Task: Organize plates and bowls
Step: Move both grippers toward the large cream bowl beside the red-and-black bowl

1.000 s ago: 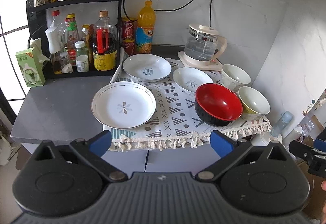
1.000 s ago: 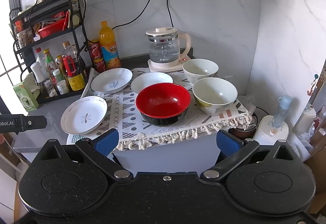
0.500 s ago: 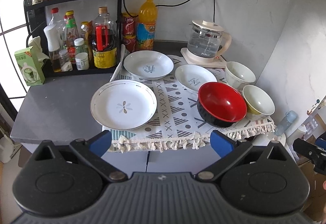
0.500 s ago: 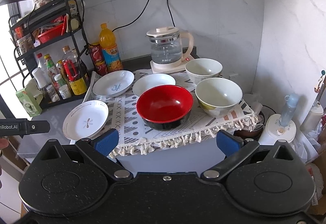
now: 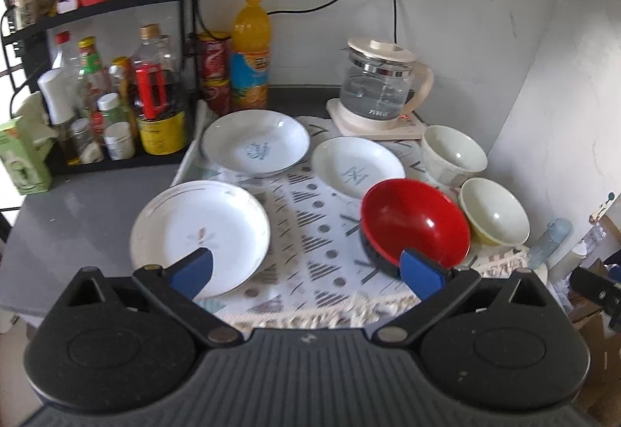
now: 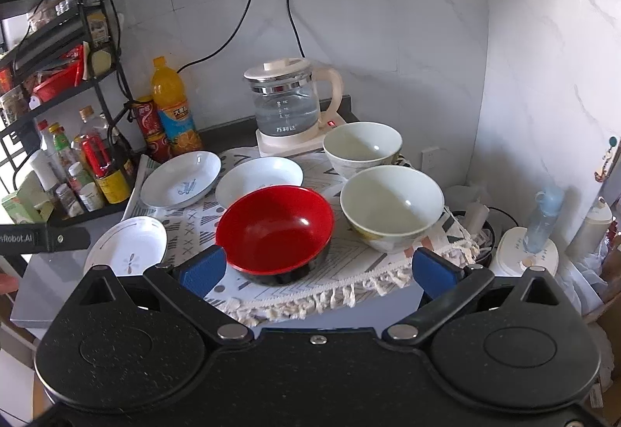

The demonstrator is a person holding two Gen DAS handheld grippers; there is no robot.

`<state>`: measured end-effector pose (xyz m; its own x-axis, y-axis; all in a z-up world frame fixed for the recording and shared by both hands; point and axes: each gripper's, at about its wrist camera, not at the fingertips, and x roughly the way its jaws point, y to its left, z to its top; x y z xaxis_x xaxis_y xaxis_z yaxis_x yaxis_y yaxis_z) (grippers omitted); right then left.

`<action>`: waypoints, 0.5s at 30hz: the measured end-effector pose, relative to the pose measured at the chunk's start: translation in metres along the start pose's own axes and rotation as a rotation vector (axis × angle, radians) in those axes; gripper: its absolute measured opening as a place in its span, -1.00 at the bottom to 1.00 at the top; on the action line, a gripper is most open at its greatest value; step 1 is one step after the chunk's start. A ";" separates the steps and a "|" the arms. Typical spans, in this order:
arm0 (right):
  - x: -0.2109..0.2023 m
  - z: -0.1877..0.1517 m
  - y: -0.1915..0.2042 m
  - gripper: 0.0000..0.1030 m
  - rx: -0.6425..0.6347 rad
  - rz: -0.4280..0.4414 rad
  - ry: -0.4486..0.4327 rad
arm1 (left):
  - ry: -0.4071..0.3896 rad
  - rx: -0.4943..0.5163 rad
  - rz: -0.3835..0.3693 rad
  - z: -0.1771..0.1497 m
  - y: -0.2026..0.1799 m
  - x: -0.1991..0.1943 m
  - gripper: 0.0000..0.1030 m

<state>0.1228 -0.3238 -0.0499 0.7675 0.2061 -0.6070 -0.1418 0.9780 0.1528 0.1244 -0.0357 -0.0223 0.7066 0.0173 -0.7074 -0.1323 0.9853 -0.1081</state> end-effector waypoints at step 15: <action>0.076 0.041 -0.030 0.85 0.024 0.007 0.054 | 0.064 0.045 -0.047 0.067 -0.040 0.095 0.94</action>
<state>0.2111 -0.3387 -0.0688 0.7318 0.2146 -0.6468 -0.1314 0.9758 0.1750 0.2434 -0.0616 -0.0391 0.6649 -0.0389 -0.7459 -0.0673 0.9915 -0.1117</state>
